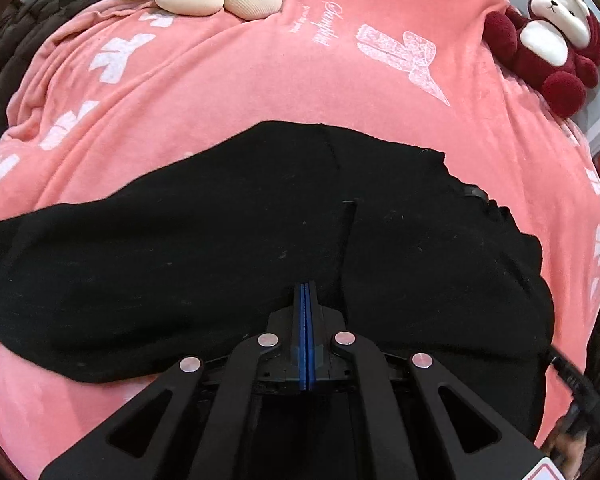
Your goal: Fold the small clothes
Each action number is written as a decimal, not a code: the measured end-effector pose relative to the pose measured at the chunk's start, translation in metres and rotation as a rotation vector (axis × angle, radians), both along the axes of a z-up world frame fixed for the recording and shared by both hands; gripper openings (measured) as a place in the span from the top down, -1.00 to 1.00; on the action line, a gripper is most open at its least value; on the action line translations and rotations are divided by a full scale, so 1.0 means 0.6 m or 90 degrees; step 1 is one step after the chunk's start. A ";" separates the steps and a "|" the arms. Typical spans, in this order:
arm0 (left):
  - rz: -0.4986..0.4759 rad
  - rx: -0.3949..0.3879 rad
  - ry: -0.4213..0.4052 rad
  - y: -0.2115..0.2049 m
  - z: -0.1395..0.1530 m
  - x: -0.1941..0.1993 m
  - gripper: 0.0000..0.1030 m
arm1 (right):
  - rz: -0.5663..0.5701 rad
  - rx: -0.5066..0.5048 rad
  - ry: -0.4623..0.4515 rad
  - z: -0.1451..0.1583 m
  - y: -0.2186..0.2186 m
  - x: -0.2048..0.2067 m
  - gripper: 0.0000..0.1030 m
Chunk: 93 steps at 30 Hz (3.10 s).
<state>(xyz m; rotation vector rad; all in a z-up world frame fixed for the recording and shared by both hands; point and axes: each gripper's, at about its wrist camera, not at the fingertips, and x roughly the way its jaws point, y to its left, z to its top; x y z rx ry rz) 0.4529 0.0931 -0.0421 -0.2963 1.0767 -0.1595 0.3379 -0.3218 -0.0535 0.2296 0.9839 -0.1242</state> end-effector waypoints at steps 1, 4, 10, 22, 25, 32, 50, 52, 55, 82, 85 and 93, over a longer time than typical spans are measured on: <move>0.000 -0.013 -0.005 0.009 0.006 -0.007 0.94 | 0.004 -0.002 -0.021 0.017 0.007 -0.007 0.28; 0.007 -0.052 -0.004 0.035 0.012 -0.024 0.86 | 0.035 -0.022 -0.037 0.035 0.035 -0.006 0.28; -0.002 -0.132 -0.033 -0.003 0.062 -0.039 0.37 | -0.022 0.005 -0.056 0.051 0.017 0.045 -0.03; -0.088 -0.045 -0.010 -0.132 0.017 0.006 0.15 | 0.014 -0.159 0.052 -0.031 0.000 0.161 0.35; -0.098 -0.054 -0.010 -0.119 0.015 0.003 0.14 | -0.027 -0.081 0.019 0.004 -0.023 0.151 0.41; -0.067 -0.148 -0.012 -0.083 0.017 -0.029 0.12 | 0.081 -0.115 0.015 -0.029 0.055 0.042 0.36; 0.499 -0.170 0.014 0.499 -0.059 -0.212 -0.35 | 0.119 -0.107 0.011 0.051 0.196 -0.287 -0.21; 0.510 -0.180 0.009 0.515 -0.073 -0.204 -0.30 | 0.116 -0.094 0.032 0.039 0.212 -0.310 -0.26; 0.508 -0.184 0.006 0.522 -0.079 -0.186 0.89 | 0.111 -0.073 0.052 0.030 0.229 -0.336 -0.26; -0.203 -0.057 -0.112 -0.312 0.125 -0.193 -0.08 | 0.009 -0.010 -0.017 0.084 0.058 -0.366 -0.54; -0.180 -0.044 -0.074 -0.267 0.088 -0.227 -0.11 | 0.018 0.007 -0.033 0.102 0.034 -0.301 -0.54; -0.128 0.018 -0.041 -0.141 0.053 -0.291 -0.26 | 0.027 0.020 -0.054 0.103 0.039 -0.035 -0.54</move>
